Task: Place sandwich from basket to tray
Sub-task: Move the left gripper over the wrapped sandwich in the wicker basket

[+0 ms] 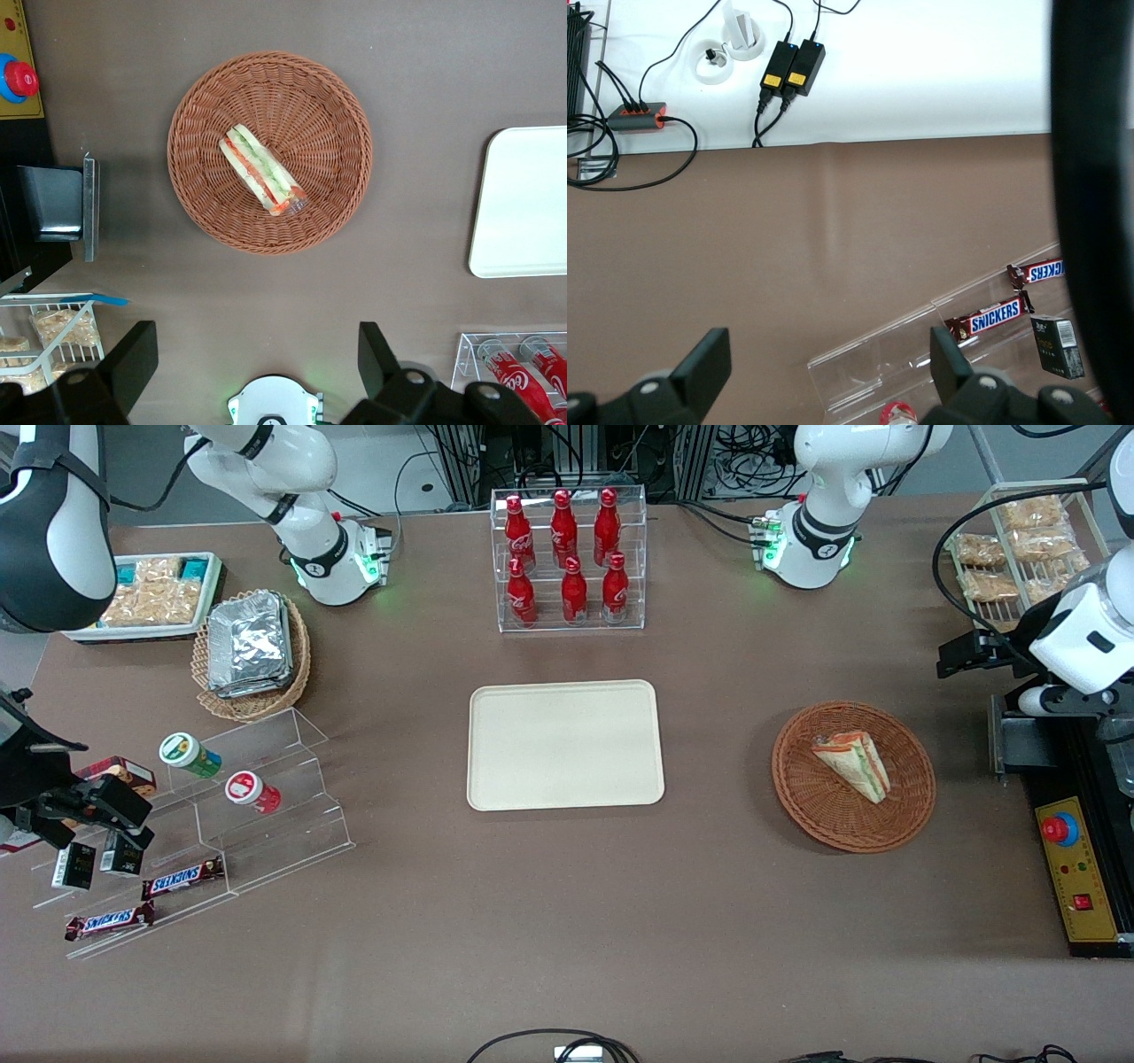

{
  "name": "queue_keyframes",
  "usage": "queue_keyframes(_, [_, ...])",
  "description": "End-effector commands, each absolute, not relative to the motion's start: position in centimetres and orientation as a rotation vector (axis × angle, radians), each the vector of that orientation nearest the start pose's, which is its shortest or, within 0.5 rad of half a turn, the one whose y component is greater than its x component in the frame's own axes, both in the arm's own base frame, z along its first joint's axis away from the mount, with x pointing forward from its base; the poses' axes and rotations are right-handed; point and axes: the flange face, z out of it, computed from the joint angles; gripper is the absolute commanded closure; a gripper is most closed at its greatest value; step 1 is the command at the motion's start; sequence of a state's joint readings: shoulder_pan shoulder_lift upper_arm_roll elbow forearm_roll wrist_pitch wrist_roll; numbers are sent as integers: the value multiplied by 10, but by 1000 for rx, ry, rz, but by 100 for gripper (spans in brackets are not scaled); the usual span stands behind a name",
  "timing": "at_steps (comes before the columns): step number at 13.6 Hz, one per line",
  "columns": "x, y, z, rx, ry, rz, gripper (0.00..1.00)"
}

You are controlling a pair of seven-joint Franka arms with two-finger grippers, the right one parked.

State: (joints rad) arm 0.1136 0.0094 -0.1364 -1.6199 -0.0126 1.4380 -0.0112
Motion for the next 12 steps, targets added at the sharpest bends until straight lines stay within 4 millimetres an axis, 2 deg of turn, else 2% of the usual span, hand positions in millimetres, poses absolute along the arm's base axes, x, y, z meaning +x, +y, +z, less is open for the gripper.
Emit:
queue_keyframes(1, [540, -13, 589, -3145, 4, 286, 0])
queue_keyframes(3, [542, -13, 591, -3142, 3, 269, 0])
queue_keyframes(5, [546, -12, 581, -3137, 1, 287, 0])
queue_keyframes(7, [547, -13, 559, -3132, -2, 267, 0])
queue_keyframes(9, [544, -11, 526, -3100, -85, 258, 0])
queue_keyframes(12, [532, -20, 479, -3072, -209, 169, 0])
